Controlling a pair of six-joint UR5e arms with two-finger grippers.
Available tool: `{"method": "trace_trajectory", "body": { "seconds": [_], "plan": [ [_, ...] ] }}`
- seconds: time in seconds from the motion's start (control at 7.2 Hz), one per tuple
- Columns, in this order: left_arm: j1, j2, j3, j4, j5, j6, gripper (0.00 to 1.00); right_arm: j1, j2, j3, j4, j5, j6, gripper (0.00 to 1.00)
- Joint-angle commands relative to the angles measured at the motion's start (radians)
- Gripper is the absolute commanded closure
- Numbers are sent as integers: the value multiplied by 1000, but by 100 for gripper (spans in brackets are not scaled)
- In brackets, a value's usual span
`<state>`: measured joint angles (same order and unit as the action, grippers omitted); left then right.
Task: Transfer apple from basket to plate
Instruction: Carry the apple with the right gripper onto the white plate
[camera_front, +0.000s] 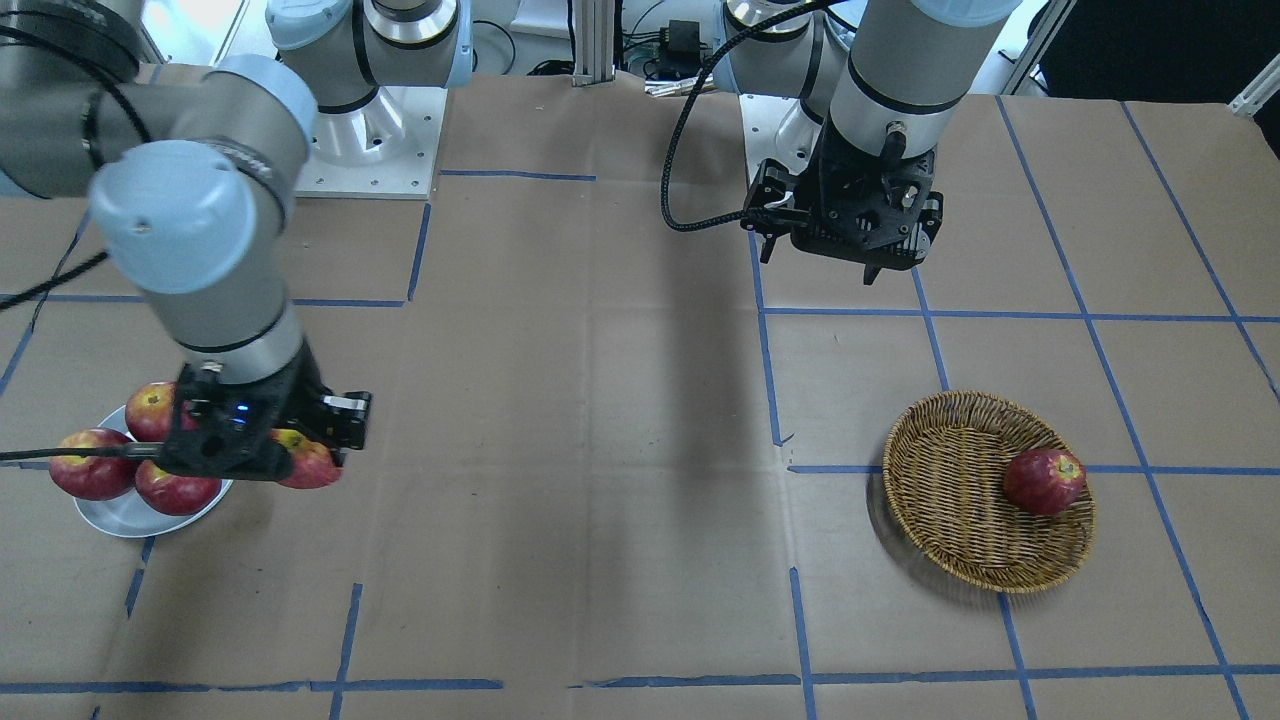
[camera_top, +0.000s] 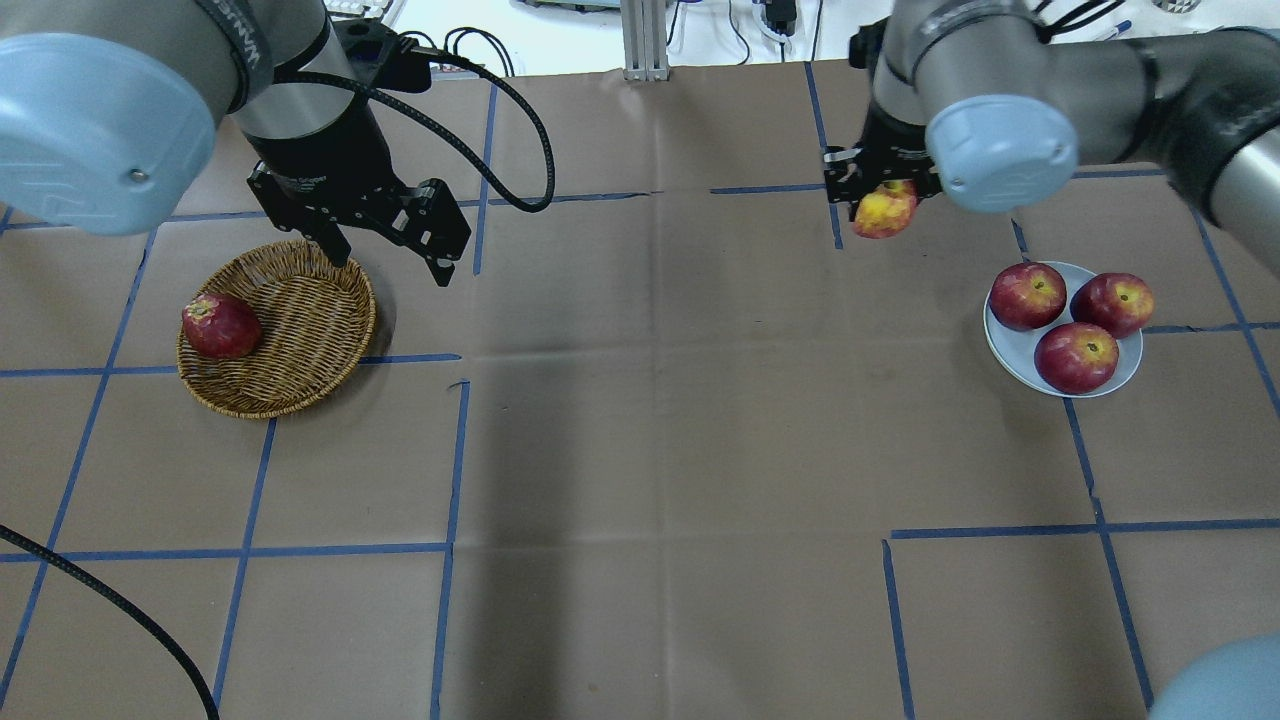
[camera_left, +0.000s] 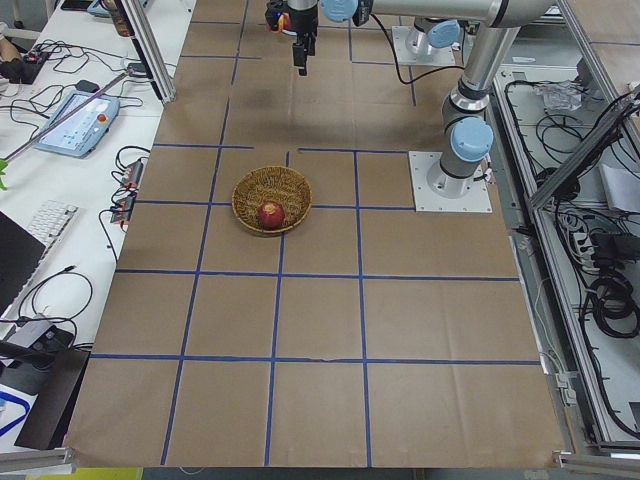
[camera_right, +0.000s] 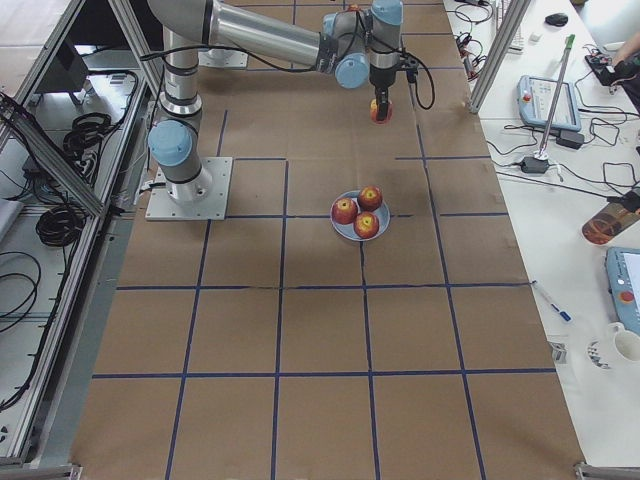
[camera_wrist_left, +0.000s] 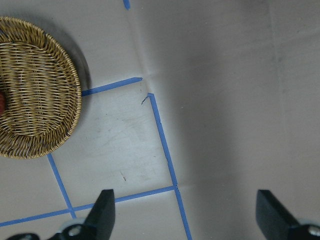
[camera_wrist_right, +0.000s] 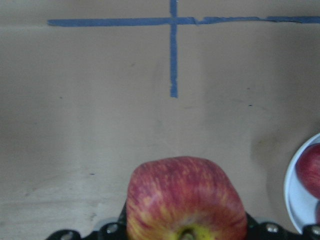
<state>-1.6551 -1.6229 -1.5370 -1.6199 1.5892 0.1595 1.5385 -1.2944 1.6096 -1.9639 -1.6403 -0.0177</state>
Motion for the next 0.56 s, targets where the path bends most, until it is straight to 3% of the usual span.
{"method": "trace_trajectory", "body": {
  "seconds": [0.0,0.42],
  "plan": [
    [0,0,0,0,0,0,1,-211,-28,54,16,-4,-218,47],
    [0,0,0,0,0,0,1,-380,-17,163,-7,8,-414,47]
  ]
}}
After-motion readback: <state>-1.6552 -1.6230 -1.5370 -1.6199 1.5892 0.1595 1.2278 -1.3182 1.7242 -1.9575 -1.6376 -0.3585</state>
